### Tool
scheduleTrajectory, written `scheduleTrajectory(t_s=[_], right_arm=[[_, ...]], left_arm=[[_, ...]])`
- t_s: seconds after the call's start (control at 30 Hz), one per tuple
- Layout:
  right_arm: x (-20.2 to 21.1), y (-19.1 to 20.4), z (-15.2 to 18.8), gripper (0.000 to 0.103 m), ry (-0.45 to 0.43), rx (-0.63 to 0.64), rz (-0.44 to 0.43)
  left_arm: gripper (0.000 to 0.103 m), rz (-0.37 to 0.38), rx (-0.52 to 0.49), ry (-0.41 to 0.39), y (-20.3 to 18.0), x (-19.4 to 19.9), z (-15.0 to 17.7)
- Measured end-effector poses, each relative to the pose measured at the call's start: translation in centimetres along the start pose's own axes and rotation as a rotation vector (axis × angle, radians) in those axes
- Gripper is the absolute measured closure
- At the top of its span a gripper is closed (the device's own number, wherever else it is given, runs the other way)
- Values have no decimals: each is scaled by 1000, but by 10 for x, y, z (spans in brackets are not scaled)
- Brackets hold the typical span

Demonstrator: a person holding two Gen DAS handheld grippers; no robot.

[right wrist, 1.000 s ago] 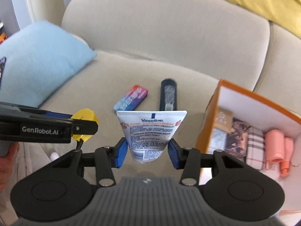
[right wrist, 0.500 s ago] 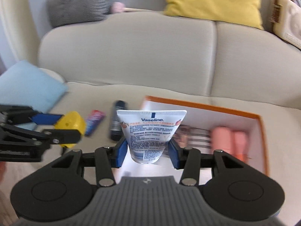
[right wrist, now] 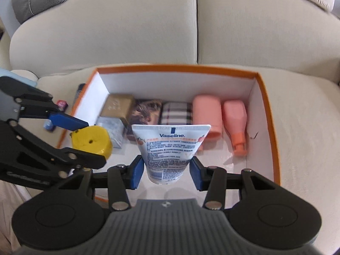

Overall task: Organize rigid objects
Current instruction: 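Carry the Vaseline tube and tape measure over the shoebox with both grippers, then lower the tube and tape measure into the shoebox and open both grippers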

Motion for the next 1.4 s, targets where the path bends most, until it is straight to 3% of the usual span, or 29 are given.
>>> scheduleTrajectory(t_s=[0.37,0.5,0.73,0.9,1.07,1.27,1.4], right_arm=[[-42,-29,0,55,103,-7,-28],[-50,-32,4,55,119,-12,-35],[-60,-28,8,55,150,2,-58],[-61,-26,10,54,154,-9,-61],[-62,-21,11,54,164,-3,-56],[-59,-11,9,54,197,48,-69],[-64,-4,8,54,253,32,-109]], left_arm=[[40,-8,-37,267,-1,-66,-2],[39,-59,-21,345,2,-80,1],[38,-118,10,402,7,-98,13],[32,-150,-8,370,9,-96,22],[30,-106,17,308,12,-79,27],[36,-92,92,62,21,-18,31],[36,-134,195,-126,40,25,28]])
Point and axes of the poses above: each gripper's, at about its wrist camera, not at the fingertips, and x roughly against the way its jaws point, y to its left, z to its underside, the point moved 6 cm from there along -x, roughly the way its jaws point, and after that the axes turned 6 degrees about y, right-handed, at the moved point
